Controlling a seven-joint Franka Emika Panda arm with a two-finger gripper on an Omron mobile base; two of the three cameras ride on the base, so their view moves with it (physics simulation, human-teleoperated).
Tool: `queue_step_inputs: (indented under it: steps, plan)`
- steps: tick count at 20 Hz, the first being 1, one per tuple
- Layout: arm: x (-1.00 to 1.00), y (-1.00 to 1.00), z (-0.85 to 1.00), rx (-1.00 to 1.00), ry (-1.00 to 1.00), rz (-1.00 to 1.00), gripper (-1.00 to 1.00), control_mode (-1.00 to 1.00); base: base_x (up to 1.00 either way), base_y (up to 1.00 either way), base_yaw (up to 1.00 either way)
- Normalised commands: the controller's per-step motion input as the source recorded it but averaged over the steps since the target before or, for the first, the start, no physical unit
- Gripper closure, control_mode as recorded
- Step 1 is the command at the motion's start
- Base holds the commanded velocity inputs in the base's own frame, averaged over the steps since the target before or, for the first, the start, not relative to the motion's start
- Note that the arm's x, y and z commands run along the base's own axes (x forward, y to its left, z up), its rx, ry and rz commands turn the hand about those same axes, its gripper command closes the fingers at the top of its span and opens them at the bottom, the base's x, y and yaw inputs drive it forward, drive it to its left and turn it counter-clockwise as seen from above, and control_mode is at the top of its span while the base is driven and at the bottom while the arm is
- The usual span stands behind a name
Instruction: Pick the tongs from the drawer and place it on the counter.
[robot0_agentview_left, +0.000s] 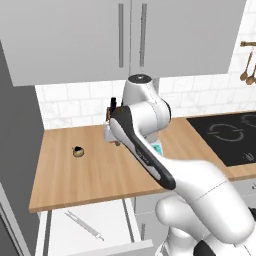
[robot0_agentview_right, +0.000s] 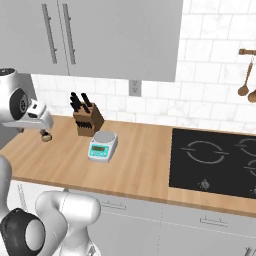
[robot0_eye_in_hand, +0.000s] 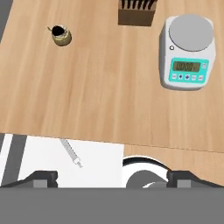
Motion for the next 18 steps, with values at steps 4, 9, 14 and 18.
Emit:
queue_step_inputs:
  steps: [4,9,14,18]
  plan:
    - [-0.05,0.42,-0.57,0.01,0.0,0.0,-1.0,-1.0,0.0,0.0,0.0]
    - [-0.36,0.69,-0.53,0.0,0.06,0.0,-1.0,-1.0,0.0,0.0,0.0]
    - [-0.15,0.23,-0.33,0.14,0.23,0.0,-1.0,-1.0,0.0,0.0,0.0]
    - [-0.09,0.41,-0.41,0.11,0.26,0.0,-1.0,-1.0,0.0,0.0,0.0]
